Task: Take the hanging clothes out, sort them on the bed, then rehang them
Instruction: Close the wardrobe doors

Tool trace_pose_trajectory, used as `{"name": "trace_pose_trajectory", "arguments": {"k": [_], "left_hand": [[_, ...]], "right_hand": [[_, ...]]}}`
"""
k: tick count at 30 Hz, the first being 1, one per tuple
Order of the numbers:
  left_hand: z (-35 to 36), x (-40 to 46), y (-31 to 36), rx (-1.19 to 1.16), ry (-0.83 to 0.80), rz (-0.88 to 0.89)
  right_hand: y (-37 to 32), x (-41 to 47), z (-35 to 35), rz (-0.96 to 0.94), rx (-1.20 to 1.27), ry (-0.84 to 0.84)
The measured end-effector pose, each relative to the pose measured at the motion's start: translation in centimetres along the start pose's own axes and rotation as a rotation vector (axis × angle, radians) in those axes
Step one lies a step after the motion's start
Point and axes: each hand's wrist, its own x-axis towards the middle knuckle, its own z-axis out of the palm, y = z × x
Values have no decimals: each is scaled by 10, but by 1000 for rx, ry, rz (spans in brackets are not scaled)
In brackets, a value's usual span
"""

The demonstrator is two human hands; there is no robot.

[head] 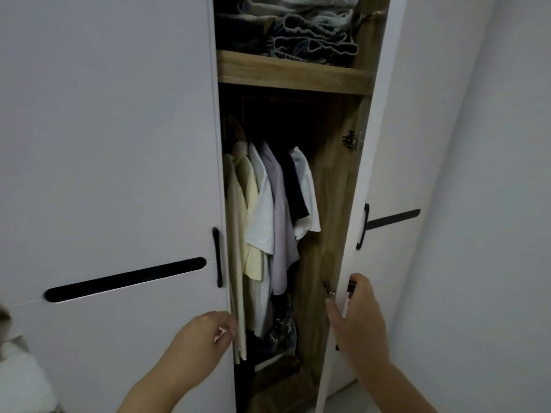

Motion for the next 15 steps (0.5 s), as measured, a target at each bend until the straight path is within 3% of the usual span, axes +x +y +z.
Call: {"name": "trace_pose_trajectory", "arguments": {"k": [6, 15], "left_hand": [[-35, -25, -51, 11, 111, -51], [-63, -43, -98, 6, 137, -169]], "right_hand": [[-47, 8, 50, -18, 10, -42], [-89, 32, 103, -48, -36, -183]]}}
